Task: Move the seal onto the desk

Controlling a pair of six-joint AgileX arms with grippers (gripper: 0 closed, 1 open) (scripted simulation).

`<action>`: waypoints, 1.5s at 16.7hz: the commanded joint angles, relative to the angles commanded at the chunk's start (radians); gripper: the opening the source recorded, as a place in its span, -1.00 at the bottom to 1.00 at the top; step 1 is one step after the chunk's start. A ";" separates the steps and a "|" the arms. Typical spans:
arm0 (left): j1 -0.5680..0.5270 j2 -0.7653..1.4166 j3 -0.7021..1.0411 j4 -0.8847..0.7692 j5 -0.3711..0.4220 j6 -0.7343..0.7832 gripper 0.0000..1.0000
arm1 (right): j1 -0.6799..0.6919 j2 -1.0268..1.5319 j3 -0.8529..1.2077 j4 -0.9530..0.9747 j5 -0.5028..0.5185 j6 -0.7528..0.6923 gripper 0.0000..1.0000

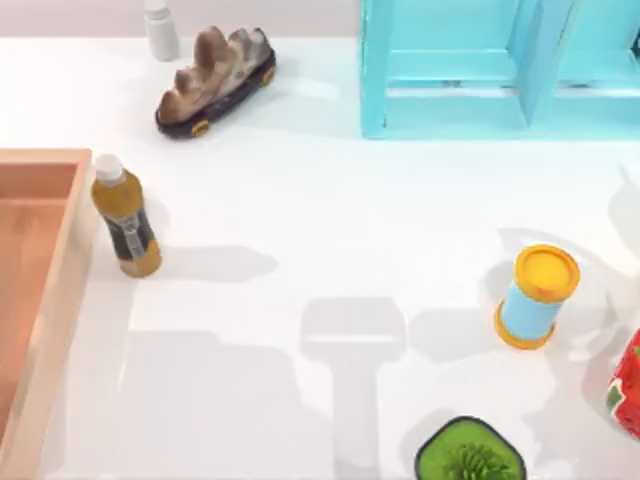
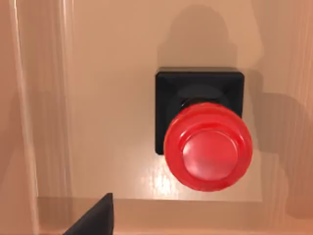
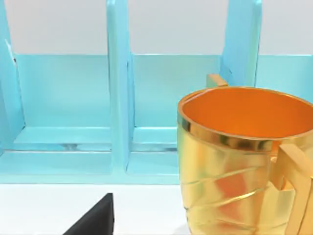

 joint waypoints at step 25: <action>0.038 0.224 -0.187 0.273 0.000 0.042 1.00 | 0.000 0.000 0.000 0.000 0.000 0.000 1.00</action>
